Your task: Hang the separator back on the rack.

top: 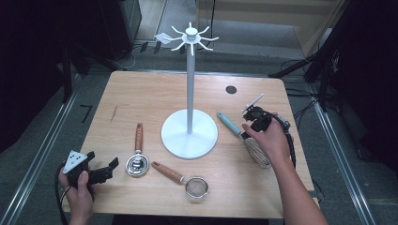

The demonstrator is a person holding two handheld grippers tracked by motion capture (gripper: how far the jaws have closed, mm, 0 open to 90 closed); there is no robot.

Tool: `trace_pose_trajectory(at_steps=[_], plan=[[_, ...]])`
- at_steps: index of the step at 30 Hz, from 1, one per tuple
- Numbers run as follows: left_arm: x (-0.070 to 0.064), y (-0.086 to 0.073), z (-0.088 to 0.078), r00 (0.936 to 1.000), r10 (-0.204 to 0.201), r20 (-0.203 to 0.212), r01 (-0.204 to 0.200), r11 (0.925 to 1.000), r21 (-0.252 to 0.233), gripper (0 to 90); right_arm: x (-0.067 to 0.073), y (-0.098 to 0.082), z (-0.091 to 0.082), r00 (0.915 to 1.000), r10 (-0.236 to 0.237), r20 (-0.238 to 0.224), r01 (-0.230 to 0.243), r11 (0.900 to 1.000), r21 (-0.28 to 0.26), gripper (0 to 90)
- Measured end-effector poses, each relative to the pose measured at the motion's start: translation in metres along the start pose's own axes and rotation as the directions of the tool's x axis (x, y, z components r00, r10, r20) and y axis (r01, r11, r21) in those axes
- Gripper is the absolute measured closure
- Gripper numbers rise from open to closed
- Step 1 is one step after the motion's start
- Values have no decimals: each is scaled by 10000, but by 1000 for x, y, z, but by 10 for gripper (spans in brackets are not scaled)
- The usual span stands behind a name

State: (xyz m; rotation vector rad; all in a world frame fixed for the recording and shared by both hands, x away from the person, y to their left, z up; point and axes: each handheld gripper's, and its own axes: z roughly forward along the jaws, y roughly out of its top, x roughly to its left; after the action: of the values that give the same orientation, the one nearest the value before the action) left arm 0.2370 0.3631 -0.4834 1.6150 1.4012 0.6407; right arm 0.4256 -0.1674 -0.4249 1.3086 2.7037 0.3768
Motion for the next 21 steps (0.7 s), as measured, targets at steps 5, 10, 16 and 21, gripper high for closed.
trace_pose_trajectory(at_steps=[5,10,16,21], plan=[[0,0,0,10000,7,-3,-7,10000,-4,0,-2,7,6,9994,327,-147,-318,9977,599,514],[0,0,0,10000,18,-9,-18,10000,1,0,-3,13,8,9994,314,-120,-304,9966,771,513],[0,0,0,10000,17,8,-17,10000,-3,0,-2,21,9,9993,369,-69,-363,9967,729,468],[0,0,0,10000,-3,18,3,10000,-9,0,-1,27,12,9993,353,-126,-342,9962,805,425]])
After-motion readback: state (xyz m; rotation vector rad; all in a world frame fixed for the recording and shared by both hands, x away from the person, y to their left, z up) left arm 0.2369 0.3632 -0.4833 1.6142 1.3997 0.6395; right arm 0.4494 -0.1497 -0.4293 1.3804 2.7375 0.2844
